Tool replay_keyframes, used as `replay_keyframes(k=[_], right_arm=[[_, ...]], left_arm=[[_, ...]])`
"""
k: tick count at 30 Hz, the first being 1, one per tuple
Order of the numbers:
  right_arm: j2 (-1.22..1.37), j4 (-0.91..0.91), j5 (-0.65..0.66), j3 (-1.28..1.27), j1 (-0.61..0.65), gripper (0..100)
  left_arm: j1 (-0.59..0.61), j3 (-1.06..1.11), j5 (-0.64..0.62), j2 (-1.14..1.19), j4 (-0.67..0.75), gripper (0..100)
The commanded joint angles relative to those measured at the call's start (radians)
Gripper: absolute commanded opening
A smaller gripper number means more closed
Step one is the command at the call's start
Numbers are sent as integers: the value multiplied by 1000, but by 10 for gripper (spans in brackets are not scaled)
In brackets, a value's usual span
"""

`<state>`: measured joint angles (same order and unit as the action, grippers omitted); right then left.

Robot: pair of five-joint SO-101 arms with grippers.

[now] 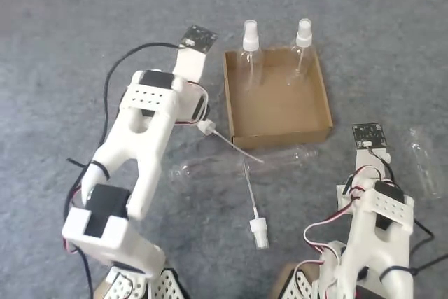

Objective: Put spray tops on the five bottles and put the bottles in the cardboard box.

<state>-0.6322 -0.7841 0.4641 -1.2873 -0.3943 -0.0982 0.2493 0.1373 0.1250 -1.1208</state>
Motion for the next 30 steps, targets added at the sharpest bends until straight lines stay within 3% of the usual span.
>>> replay_keyframes(k=[1, 8, 30], right_arm=[[1, 22, -12, 6, -2, 117], [2, 22, -12, 6, -2, 117], [2, 21, -12, 6, -2, 117]], left_arm=[[-46, -5, -6, -41, -8, 184], [-51, -4, -6, 58, 48, 195], [204, -133, 114, 137, 51, 195]])
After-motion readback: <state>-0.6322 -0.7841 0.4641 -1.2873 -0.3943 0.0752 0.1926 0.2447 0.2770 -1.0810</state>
